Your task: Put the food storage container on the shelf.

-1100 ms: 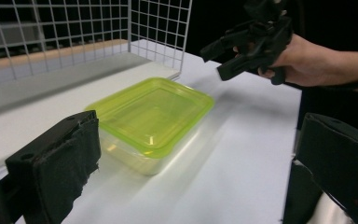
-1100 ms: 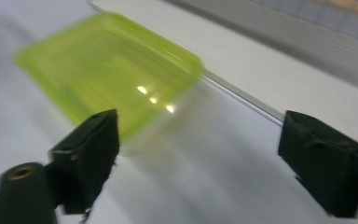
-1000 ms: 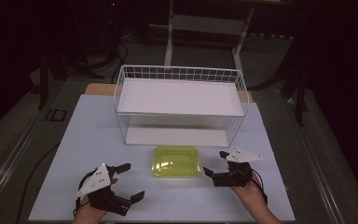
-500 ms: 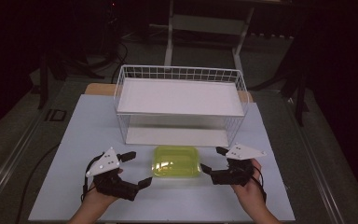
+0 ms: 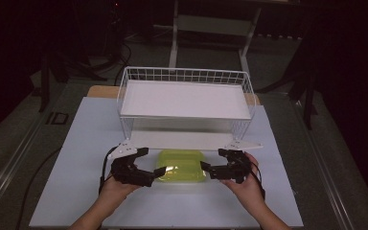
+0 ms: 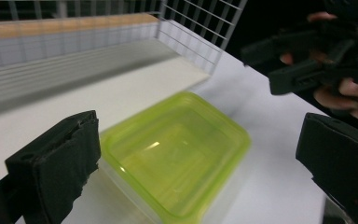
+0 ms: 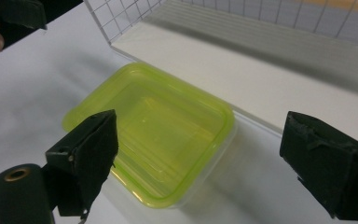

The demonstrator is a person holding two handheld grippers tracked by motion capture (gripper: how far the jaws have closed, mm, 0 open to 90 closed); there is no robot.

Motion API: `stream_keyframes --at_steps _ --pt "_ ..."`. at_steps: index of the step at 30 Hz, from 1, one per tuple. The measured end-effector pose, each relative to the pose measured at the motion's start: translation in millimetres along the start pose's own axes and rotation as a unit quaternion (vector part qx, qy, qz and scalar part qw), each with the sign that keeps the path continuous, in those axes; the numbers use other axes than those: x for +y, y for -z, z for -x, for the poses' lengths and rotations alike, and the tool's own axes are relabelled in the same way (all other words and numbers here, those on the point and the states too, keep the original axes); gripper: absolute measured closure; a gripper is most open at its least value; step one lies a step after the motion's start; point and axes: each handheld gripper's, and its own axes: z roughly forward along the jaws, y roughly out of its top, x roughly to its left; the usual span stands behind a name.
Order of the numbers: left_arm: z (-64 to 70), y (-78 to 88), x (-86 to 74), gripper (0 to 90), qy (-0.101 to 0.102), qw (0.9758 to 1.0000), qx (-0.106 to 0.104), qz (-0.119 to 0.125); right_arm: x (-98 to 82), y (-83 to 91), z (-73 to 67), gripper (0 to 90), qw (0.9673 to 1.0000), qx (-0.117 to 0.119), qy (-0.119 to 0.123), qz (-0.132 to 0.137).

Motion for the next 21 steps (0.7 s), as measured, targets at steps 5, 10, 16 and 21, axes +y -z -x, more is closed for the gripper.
stream_keyframes --at_steps 5,10,16,21 --pt "-5.5 -8.5 -2.3 0.5 0.032 0.9989 -0.01 -0.033 0.8 -9.3 8.5 15.2 0.9987 0.017 -0.045 -0.02" --pt "-17.4 -18.7 -9.1 4.4 0.083 0.9947 -0.011 -0.06 -2.4 -18.5 16.5 19.8 0.9958 0.023 -0.08 -0.039" --pt "-24.1 -29.1 -17.6 14.8 0.116 0.9901 0.006 -0.078 -9.2 -27.1 25.7 25.7 0.9905 0.027 -0.122 -0.059" --pt "-25.8 -33.7 -21.4 18.0 0.13 0.9868 0.016 -0.095 -14.8 -32.5 27.4 34.0 0.986 0.032 -0.145 -0.075"
